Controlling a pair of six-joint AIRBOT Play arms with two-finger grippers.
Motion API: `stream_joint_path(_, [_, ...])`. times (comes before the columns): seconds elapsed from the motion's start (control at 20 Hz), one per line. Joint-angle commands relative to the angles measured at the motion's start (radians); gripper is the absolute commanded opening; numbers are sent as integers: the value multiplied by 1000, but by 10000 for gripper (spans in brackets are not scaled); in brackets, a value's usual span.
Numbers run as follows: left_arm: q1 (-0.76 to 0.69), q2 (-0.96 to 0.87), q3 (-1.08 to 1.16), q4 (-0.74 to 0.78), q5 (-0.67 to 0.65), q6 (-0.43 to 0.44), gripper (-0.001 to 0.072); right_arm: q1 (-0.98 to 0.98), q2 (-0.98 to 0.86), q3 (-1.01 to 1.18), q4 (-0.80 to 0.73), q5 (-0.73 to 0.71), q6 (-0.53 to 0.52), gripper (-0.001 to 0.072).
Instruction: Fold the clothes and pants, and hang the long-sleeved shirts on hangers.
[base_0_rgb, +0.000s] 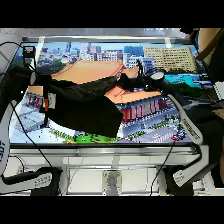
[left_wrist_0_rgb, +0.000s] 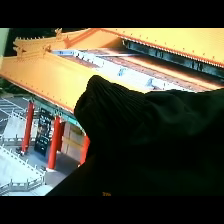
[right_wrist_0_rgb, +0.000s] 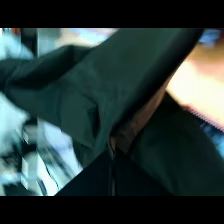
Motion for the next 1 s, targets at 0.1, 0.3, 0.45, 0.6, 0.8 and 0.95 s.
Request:
stream_joint_path(0.1, [9,56,1,0,-145,87,22,21,294,13,-435,334,175,2])
stream_joint_path(0.3, [54,56,-6,-166,-232,220,22,156,433,-155,-463,355,212,2])
stream_joint_path(0.45, [114,54,-16,-229,-296,281,22,285,459,-346,-463,229,231,2])
stream_joint_path(0.6, [157,53,-69,-229,-325,330,22,384,449,-492,-452,121,252,2])
stream_joint_path(0.8, [186,53,-186,-229,-262,329,22,485,447,-576,-448,74,279,2])
stream_joint_path(0.95, [185,52,-218,-277,-174,328,22,518,447,-602,-453,30,279,3])
